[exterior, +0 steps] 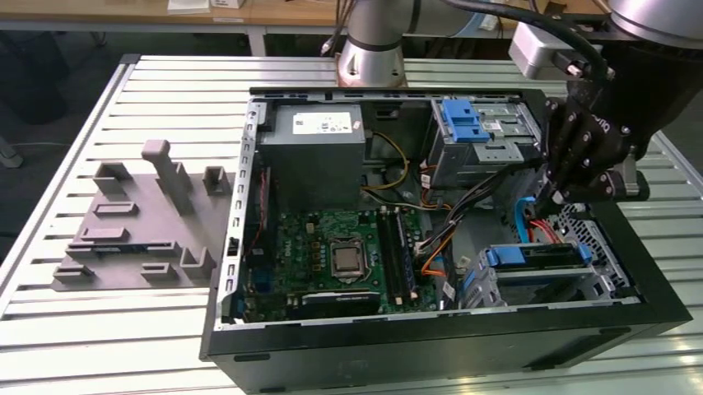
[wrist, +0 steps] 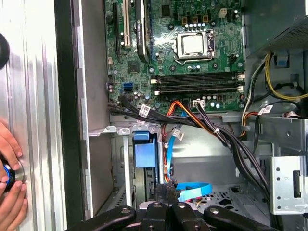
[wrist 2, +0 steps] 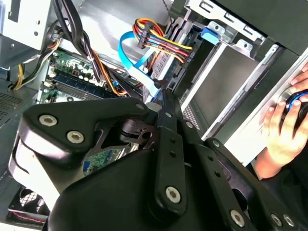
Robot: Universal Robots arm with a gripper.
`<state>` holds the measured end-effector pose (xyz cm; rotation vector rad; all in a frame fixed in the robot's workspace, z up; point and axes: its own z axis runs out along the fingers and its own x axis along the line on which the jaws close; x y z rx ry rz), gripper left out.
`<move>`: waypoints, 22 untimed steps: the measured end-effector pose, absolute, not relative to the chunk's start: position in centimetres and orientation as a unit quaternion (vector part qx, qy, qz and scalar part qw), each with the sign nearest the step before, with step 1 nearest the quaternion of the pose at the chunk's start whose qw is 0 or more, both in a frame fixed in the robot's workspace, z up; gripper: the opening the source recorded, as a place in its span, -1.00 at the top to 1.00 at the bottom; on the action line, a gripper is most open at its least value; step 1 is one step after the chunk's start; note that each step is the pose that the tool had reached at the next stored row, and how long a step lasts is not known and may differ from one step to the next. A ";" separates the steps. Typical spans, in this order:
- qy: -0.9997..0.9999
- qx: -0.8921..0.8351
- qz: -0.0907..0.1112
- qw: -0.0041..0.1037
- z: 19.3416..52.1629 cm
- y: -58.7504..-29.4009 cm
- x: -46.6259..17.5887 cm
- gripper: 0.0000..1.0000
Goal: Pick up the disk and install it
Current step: 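Insert the second disk wire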
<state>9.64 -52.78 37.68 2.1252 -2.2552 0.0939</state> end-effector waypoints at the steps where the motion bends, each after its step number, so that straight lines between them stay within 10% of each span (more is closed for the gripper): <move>1: -0.727 0.685 0.030 0.021 37.7 -52.8 9.6 0.79; 22: -0.727 0.686 0.031 0.021 38.4 -52.3 9.6 0.52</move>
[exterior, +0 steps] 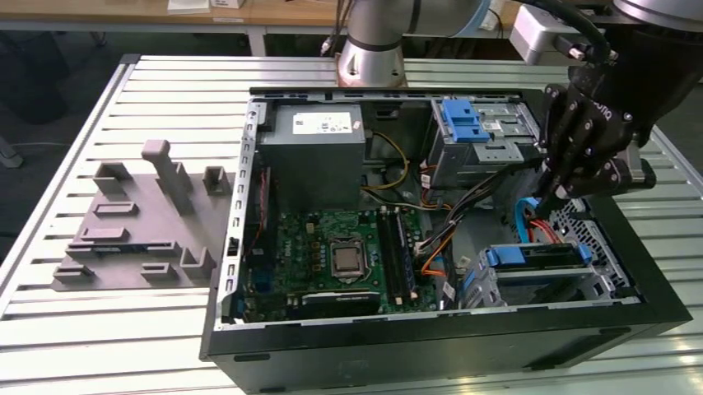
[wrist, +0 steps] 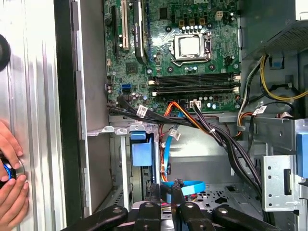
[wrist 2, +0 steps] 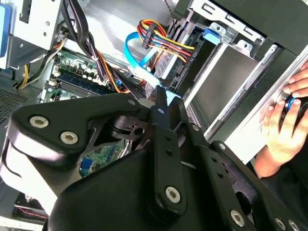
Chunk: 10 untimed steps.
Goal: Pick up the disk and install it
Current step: 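Insert the second disk wire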
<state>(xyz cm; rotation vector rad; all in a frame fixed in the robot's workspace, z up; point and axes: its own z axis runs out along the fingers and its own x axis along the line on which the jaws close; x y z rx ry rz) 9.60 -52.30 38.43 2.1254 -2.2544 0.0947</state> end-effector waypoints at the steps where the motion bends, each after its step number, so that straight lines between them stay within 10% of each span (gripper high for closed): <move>1: -0.727 0.686 0.030 0.021 38.4 -52.3 9.6 0.52; 10: -0.727 0.685 0.031 0.021 37.2 -52.2 9.6 0.52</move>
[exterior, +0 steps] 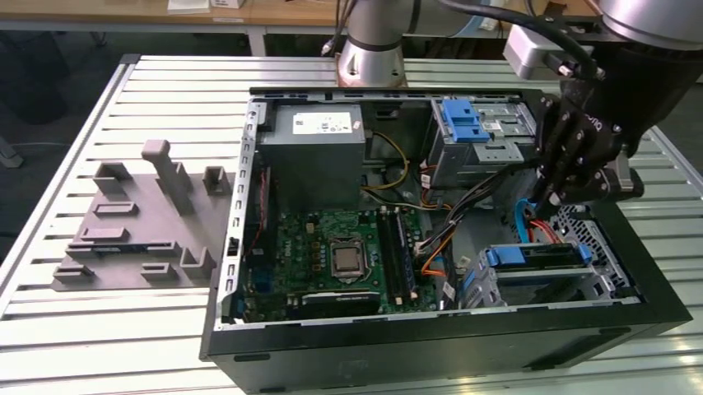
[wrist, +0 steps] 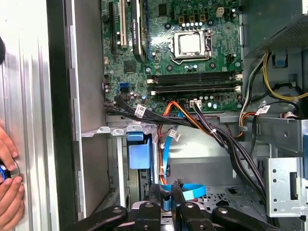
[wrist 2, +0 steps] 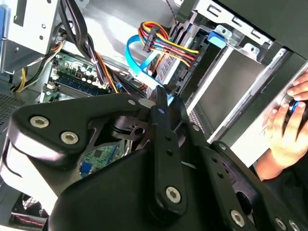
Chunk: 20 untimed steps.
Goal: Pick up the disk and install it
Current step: 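Insert the second disk wire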
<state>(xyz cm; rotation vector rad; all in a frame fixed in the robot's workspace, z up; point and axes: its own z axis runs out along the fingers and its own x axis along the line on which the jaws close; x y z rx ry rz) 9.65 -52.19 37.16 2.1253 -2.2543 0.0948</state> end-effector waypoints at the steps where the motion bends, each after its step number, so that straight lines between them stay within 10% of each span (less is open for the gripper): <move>1: -0.727 0.686 0.031 0.021 37.0 -52.2 9.7 0.52; 20: -0.726 0.688 0.018 0.005 35.7 -52.9 9.8 0.68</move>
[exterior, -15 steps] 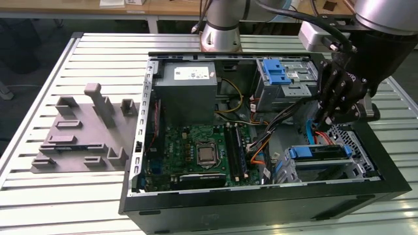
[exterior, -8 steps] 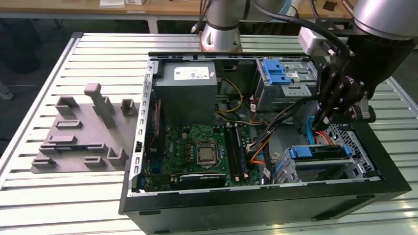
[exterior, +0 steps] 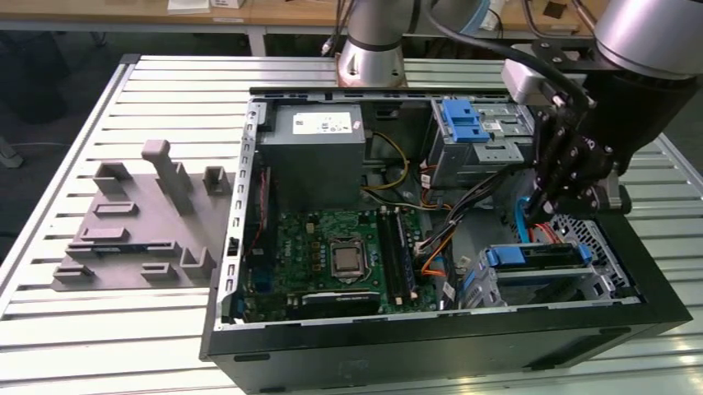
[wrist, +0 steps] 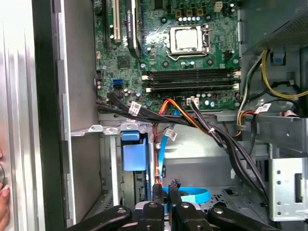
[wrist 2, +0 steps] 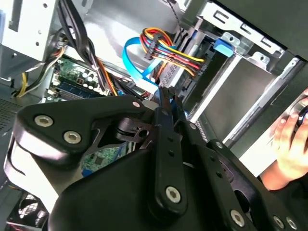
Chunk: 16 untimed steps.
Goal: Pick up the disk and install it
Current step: 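Insert the second disk wire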
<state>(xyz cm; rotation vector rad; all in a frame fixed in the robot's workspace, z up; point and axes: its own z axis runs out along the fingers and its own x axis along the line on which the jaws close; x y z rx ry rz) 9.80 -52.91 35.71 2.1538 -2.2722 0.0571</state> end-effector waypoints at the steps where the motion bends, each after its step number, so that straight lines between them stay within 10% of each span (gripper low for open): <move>1: -0.725 0.688 0.019 0.005 35.6 -53.0 9.8 0.68; 16: -0.725 0.688 0.019 0.004 34.4 -54.0 9.7 0.68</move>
